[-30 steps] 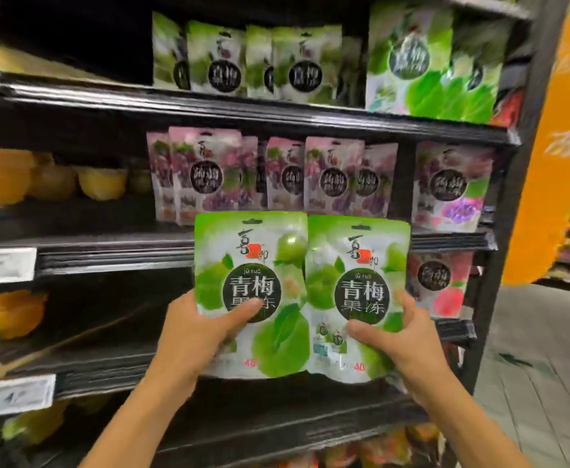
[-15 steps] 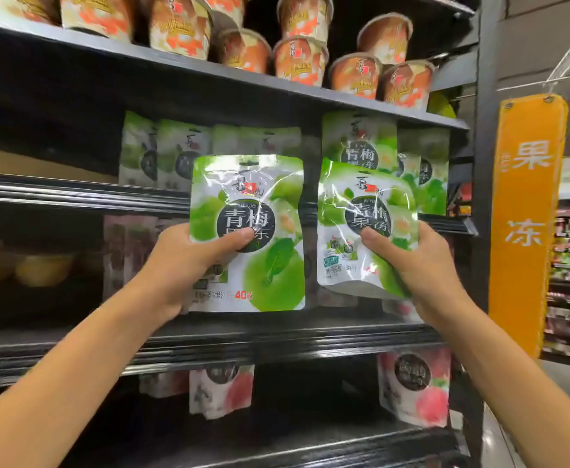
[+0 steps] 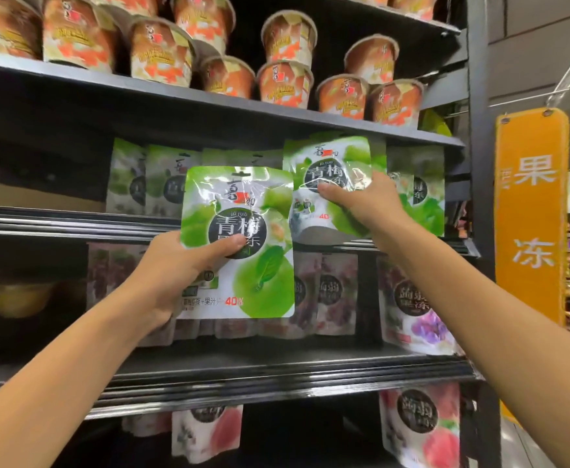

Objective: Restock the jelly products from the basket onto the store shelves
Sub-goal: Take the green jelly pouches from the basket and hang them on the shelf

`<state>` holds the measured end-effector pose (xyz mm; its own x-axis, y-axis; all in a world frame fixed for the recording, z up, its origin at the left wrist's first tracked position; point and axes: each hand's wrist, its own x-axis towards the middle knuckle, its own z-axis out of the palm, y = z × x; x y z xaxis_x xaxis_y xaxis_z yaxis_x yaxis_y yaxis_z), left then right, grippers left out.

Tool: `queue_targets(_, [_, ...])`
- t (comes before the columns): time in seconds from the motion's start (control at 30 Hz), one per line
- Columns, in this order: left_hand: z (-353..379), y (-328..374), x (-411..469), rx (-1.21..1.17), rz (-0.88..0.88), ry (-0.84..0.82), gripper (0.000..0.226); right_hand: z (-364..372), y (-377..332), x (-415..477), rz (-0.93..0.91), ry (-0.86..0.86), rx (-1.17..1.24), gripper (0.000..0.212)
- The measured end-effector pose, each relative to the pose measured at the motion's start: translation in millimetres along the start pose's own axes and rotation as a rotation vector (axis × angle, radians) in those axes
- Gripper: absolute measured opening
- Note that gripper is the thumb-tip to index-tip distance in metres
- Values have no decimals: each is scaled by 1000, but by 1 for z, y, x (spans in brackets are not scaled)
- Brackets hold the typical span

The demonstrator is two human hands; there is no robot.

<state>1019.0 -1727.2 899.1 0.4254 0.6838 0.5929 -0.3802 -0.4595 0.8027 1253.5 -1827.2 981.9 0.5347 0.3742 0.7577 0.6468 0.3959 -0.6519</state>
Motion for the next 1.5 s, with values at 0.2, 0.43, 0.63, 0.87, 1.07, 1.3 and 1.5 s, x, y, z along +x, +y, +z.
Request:
queue_targets(0.2, [0,2,-1,43,31,25,39,15,0,20,34,48,44,48])
queue_targets(0.43, [4,6,0,25,28,53,31,30,-3,23,-62,148,-136,76])
queue_targets(0.63, [11,2,-2,11,27,55,33,36,1,19,-97,2,-266,74])
queue_targets(0.87, [9,-8,-4,7,15,78,39,12,-1,12,-88,-38,-394,80])
queue_targets(1.07, [7,-13,-3,1,3,84,39,5,8,3,-81,-32,-437,80])
queue_targets(1.3, [7,-13,-1,35,3,74,42,19,8,1,-55,-9,-487,82])
queue_targets(1.5, [4,-9,2,65,23,80,36,27,15,2,-99,24,-567,68])
